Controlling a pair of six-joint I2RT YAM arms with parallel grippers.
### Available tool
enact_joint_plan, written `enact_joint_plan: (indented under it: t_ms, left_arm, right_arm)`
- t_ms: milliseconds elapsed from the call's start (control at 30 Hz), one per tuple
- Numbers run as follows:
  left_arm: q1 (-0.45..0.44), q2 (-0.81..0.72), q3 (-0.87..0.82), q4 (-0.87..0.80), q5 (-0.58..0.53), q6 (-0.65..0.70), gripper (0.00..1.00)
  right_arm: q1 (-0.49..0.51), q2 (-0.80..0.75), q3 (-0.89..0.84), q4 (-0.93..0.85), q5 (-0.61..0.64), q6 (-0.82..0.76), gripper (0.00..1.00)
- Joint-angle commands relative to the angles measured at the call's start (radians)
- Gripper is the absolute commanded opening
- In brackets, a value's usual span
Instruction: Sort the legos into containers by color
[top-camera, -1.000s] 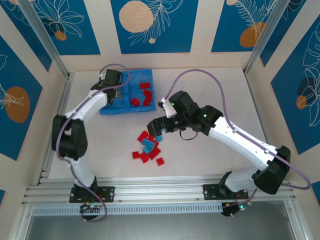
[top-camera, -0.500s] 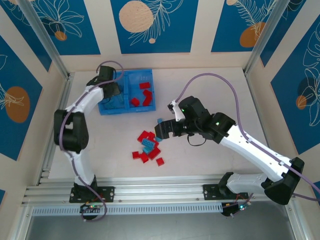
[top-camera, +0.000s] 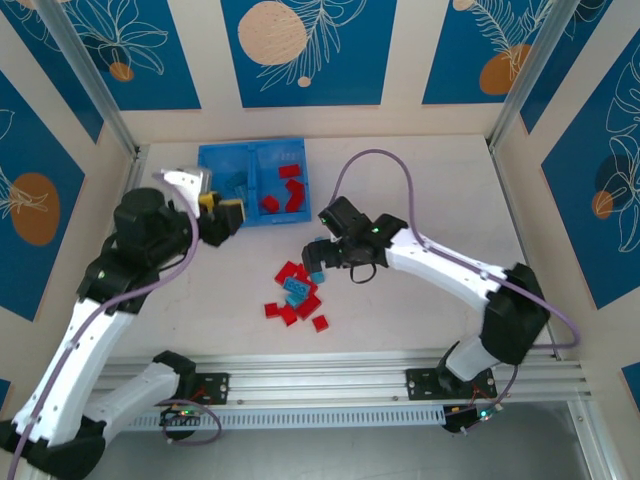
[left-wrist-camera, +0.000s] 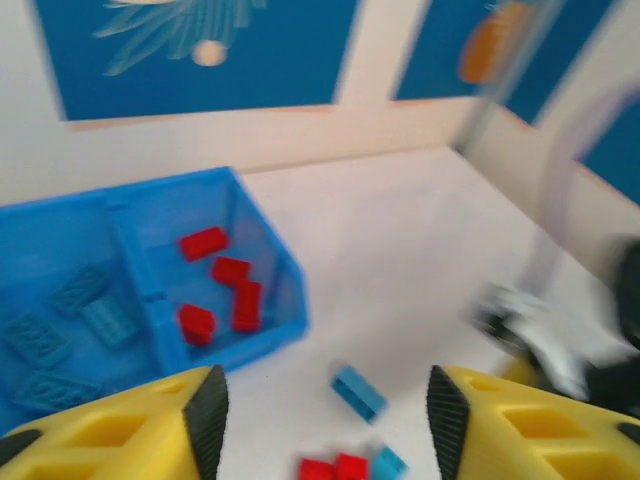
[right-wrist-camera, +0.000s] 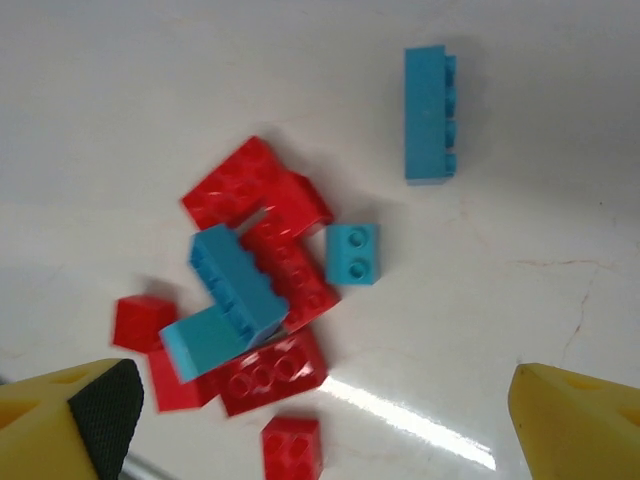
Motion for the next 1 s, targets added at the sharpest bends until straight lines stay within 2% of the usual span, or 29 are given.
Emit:
enact_joint_plan:
  t_ms: [0, 167, 333, 433, 600, 667, 800, 967]
  left_arm:
    - [-0.016, -0.045, -0.081, -0.128, 0.248, 0.215, 0.63]
    - [-0.025, -0.083, -0.191, -0.085, 0.327, 0.229, 0.73]
    - [-0.027, -0.059, -0.206, -0.062, 0.31, 0.24, 0.87]
    - [-0.027, -0.058, -0.213, -0.062, 0.278, 0.248, 1.0]
    - [-0.027, -0.086, -0.225, -0.061, 0.223, 0.25, 1.0]
    - [-0.027, -0.109, -0.23, -0.052, 0.167, 0.239, 1.0]
    - [-0.024, -0.17, -0.244, -0.039, -0.03, 0.198, 1.0]
    - [-0.002, -0.217, -0.262, -0.028, -0.289, 0.124, 1.0]
  right_arm:
    - [-0.034, 0.129, 0.061, 0.038, 0.045, 0.015, 0.91]
    - [-0.064, 0.328, 0.159, 0.058, 0.064, -0.013, 0.78]
    - [-0.07, 0.451, 0.229, 0.049, 0.13, -0.029, 0.58]
    - [-0.07, 0.47, 0.23, 0.064, 0.137, -0.027, 0.43]
    - [-0.045, 0.413, 0.241, 0.047, 0.231, -0.051, 0.26]
    - [-0.017, 0.358, 0.244, 0.046, 0.278, -0.082, 0.25]
    - [0.067, 0.234, 0.282, 0.055, 0.349, -0.155, 0.24]
    - [0.154, 0.189, 0.367, 0.196, 0.298, -0.341, 0.25]
